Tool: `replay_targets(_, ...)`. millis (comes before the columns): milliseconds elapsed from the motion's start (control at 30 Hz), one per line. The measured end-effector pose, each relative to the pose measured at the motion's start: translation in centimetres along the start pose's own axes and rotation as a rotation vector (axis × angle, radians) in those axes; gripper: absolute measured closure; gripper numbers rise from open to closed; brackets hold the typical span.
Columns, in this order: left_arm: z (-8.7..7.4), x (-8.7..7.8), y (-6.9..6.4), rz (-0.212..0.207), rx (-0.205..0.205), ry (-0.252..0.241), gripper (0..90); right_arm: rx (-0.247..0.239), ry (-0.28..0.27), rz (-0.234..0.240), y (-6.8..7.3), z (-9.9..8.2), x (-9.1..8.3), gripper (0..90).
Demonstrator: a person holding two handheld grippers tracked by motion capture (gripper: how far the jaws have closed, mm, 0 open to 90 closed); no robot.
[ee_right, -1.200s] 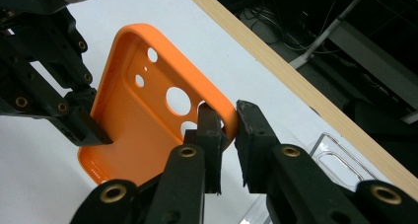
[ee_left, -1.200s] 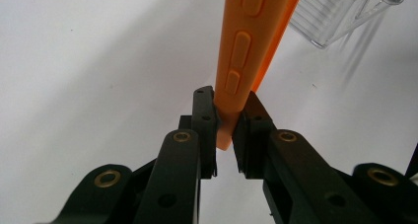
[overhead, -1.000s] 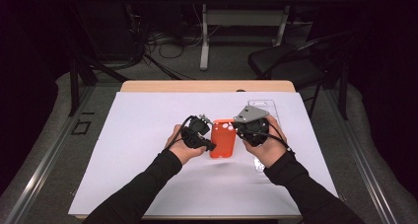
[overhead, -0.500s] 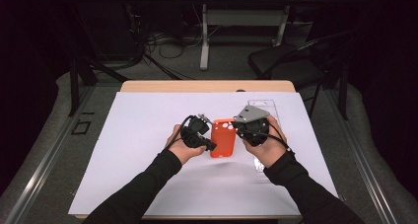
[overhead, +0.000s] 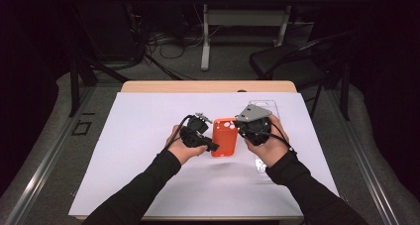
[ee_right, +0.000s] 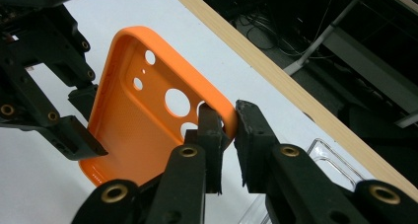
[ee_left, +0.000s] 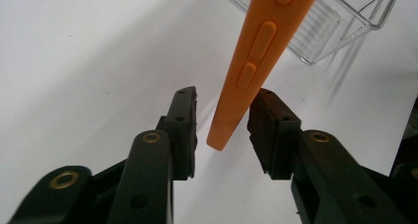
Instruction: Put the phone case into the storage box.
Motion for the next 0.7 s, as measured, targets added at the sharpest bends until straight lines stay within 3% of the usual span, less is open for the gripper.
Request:
replay_targets(200,-0.07,-0.24,0.12,0.003,-0.008,-0.024,56.2,-0.003,0.003,-0.001,-0.31,0.02,-0.06,82.1)
replay_targets(700,-0.30,-0.81,0.78,0.024,0.031,-0.072,46.4,-0.021,-0.001,-0.017,-0.74,0.87,-0.40,82.1)
Point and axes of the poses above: each handheld gripper's, and its own axes: x roughly forward along the jaws, z roughly out of its top, y roughly to its left, the point moved 6 cm from there along x, roughly forward along the jaws
